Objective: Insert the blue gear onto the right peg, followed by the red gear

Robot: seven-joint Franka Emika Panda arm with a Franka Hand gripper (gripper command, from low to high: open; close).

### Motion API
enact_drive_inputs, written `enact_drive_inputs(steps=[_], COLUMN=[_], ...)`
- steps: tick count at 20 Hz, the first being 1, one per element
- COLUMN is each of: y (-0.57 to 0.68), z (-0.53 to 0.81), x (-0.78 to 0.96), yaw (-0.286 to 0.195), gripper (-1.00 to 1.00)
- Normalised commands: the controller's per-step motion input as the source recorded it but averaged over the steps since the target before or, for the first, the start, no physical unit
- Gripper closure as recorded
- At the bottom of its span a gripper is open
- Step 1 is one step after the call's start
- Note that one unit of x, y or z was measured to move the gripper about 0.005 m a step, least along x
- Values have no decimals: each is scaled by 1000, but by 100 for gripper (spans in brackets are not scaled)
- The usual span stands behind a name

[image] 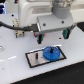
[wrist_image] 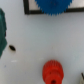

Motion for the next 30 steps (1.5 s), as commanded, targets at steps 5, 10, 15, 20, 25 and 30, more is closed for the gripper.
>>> enact_drive_inputs(steps=[5, 10, 15, 20, 25, 30], y=[39, 11, -44, -63, -17, -42], z=[-41, -140, -258, -309, -251, -198], x=[-669, -642, -465, -355, -266, -134], yaw=[0, 0, 0, 0, 0, 0], gripper=[-100, -100, -100, -100, -100, -100])
